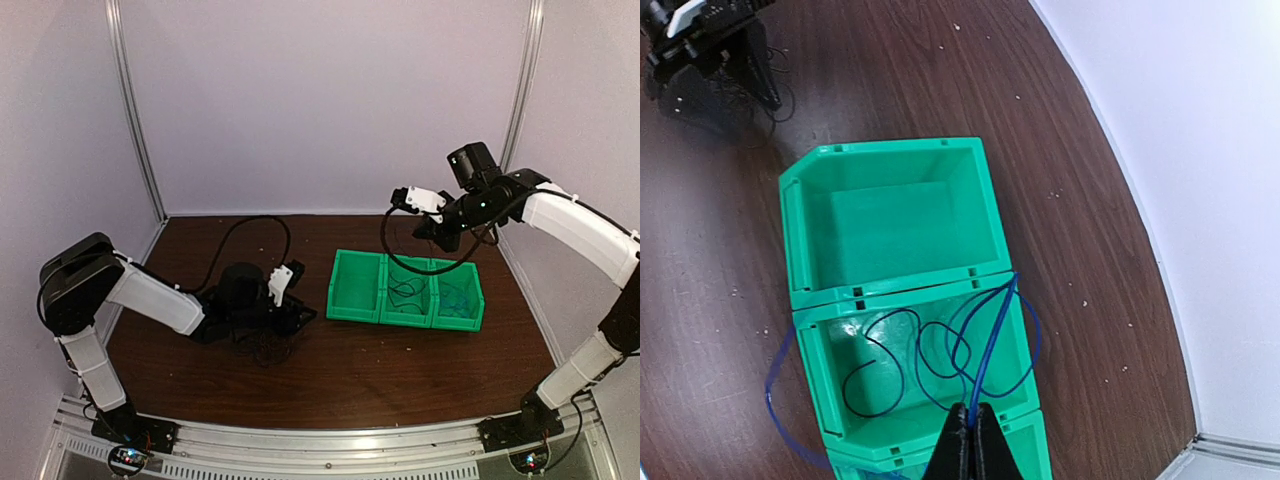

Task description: Untangle the cables

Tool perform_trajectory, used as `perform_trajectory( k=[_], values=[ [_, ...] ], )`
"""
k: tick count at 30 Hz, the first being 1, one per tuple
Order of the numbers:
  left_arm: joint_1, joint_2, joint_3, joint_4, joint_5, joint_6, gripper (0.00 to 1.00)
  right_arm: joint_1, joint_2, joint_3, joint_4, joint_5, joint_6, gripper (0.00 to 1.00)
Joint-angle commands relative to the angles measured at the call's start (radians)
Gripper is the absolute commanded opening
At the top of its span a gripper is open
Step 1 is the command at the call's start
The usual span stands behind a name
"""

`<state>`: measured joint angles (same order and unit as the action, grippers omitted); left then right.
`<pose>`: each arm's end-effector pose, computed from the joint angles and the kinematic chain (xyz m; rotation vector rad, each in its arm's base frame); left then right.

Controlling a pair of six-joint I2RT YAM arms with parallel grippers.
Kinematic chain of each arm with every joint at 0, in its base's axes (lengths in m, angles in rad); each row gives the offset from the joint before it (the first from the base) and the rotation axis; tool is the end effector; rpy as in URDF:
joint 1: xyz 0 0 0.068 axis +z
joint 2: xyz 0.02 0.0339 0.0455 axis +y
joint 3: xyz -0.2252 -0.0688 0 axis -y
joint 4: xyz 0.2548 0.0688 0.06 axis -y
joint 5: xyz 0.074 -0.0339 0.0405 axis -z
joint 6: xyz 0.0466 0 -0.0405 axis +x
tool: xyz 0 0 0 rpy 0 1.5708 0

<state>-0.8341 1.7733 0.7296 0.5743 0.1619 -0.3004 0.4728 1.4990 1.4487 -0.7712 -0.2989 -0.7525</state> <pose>0.2311 -0.2660 0.0898 0.6690 2.0417 -0.8548 0.2983 0.1680 0.2984 -1.4668 1.8446 0.2218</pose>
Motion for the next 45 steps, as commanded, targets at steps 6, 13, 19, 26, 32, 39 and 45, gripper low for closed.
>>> perform_trajectory(
  k=[6,13,19,26,32,39,45],
  values=[
    [-0.003,0.007,0.03,0.031,0.029,-0.015,0.5,-0.022,-0.008,-0.076,-0.01,-0.096,0.049,0.0],
    [-0.003,0.007,0.023,0.037,0.026,-0.021,0.5,-0.031,0.017,-0.107,0.052,-0.02,0.052,0.0],
    [-0.003,0.005,0.014,0.04,0.022,-0.026,0.5,-0.039,0.053,-0.171,0.127,0.045,0.044,0.0],
    [-0.003,-0.005,0.014,0.027,0.005,-0.016,0.5,-0.04,0.114,-0.221,0.216,0.057,0.047,0.0],
    [-0.003,-0.02,0.012,0.014,-0.019,-0.011,0.5,-0.037,0.239,-0.182,0.23,-0.01,0.1,0.0],
    [0.0,-0.08,-0.014,-0.033,-0.075,-0.017,0.51,-0.036,0.288,-0.133,0.158,-0.013,0.121,0.12],
    [0.025,-0.166,-0.038,-0.121,-0.175,-0.064,0.56,-0.024,0.186,-0.063,0.042,0.017,0.122,0.39]
  ],
)
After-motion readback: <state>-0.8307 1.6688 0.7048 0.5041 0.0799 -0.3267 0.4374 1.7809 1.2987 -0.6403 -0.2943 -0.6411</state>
